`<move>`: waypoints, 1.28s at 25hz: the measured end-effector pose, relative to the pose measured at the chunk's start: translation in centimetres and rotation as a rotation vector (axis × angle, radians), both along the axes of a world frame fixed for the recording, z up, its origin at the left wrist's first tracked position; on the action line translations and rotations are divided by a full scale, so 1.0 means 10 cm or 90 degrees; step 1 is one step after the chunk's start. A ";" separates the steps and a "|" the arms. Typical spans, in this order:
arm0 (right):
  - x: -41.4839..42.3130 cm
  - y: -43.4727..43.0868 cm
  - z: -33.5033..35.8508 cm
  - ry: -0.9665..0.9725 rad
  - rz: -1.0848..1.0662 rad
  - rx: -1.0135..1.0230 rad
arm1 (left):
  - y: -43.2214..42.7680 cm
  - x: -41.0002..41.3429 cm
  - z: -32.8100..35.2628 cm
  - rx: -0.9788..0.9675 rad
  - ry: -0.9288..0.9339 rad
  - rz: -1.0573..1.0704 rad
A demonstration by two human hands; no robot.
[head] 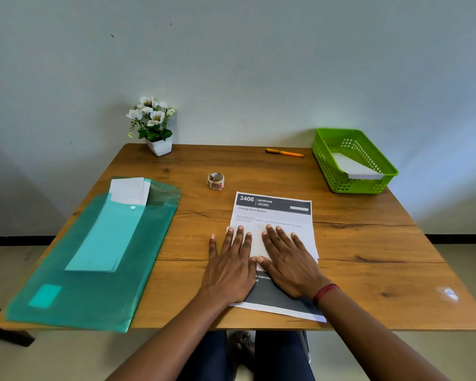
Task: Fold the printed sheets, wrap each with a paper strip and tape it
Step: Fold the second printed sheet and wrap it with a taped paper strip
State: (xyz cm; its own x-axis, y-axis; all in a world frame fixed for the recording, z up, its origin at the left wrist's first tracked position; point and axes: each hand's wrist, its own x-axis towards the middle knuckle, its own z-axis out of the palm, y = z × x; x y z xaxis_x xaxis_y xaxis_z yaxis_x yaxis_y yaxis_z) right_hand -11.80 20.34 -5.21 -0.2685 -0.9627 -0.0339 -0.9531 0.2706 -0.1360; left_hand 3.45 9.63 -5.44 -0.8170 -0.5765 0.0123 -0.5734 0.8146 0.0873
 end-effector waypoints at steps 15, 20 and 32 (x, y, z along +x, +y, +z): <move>0.05 0.05 -0.02 -0.029 0.005 0.004 | 0.04 -0.03 0.05 0.017 0.009 -0.013; -0.09 0.16 -0.03 -0.027 -0.039 0.010 | 0.04 0.01 0.05 0.034 0.015 0.012; -0.21 0.25 -0.04 -0.030 -0.063 0.002 | 0.02 0.02 0.01 0.061 0.036 0.023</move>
State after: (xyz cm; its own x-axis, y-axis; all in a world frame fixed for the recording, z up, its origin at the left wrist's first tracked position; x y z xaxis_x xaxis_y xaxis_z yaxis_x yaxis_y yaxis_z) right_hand -13.86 22.82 -5.66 -0.3607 -0.9313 -0.0516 -0.9140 0.3640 -0.1791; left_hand 3.68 9.78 -5.34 -0.7951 -0.6065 0.0013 -0.5945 0.7798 0.1961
